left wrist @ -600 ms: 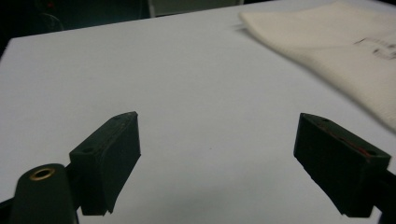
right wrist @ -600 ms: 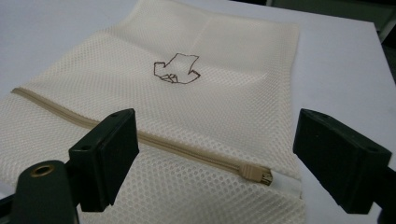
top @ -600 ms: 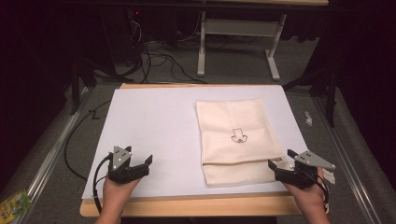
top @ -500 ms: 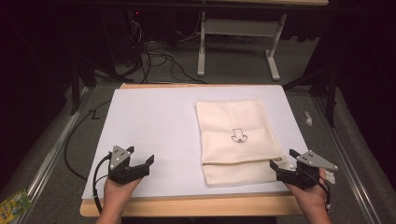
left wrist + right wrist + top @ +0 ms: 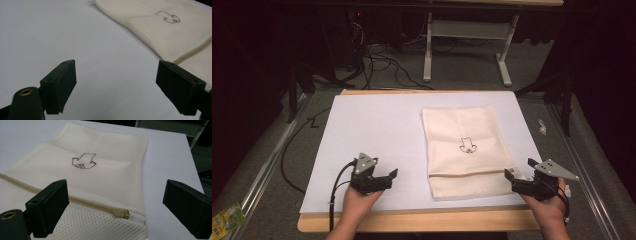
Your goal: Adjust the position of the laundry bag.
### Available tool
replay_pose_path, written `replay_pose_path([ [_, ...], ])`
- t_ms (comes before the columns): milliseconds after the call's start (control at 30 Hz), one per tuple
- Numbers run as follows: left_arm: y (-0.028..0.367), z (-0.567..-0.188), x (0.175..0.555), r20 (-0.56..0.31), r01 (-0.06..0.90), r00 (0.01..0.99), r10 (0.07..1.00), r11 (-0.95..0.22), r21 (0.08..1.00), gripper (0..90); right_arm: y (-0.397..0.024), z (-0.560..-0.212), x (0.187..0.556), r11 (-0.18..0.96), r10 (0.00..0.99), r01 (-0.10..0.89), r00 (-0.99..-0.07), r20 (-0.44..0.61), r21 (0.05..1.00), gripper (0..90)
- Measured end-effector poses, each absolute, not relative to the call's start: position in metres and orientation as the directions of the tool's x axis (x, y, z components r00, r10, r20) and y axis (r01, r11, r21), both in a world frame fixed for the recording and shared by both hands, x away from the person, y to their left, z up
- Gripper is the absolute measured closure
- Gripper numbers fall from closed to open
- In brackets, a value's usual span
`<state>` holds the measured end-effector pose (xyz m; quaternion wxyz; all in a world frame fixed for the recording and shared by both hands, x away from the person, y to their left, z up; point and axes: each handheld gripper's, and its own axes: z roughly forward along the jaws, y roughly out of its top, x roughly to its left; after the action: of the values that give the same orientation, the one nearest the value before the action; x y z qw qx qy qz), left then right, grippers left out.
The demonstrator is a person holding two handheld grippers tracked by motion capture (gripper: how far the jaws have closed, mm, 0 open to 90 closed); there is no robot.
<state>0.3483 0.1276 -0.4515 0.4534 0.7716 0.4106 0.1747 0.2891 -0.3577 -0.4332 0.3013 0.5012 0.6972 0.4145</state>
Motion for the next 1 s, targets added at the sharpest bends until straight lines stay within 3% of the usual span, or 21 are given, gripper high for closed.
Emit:
replay_pose_path([
  [133,0.088,-0.459,0.359,-0.116,0.491,0.643,0.757,-0.291,0.821,22.6,-0.362,-0.435,0.29,0.148,0.951,0.454,-0.309,-0.001,0.879,7.1],
  [433,0.013,-0.478,0.406,-0.165,0.56,0.631,0.758,-0.298,0.773,37.0,-0.359,-0.437,0.291,0.158,0.947,0.458,-0.322,-0.002,0.875,8.1],
  [567,-0.004,-0.48,0.419,-0.146,0.572,0.624,0.768,-0.321,0.755,49.9,-0.358,-0.437,0.291,0.158,0.945,0.461,-0.327,0.001,0.873,8.9],
  [667,-0.01,-0.48,0.423,-0.147,0.588,0.611,0.778,-0.322,0.742,65.5,-0.359,-0.437,0.291,0.159,0.944,0.457,-0.33,0.001,0.875,9.3],
  [733,-0.009,-0.48,0.424,-0.152,0.597,0.605,0.782,-0.318,0.736,83.6,-0.359,-0.437,0.291,0.157,0.945,0.458,-0.328,0.003,0.875,9.5],
  [767,-0.006,-0.479,0.425,-0.153,0.598,0.593,0.79,-0.306,0.741,87.3,-0.36,-0.437,0.291,0.15,0.946,0.461,-0.325,0.009,0.875,9.9],
  [1000,0.015,-0.476,0.426,-0.111,0.591,0.547,0.83,-0.289,0.753,88.4,-0.362,-0.437,0.291,0.143,0.95,0.47,-0.311,0.012,0.871,11.9],
])
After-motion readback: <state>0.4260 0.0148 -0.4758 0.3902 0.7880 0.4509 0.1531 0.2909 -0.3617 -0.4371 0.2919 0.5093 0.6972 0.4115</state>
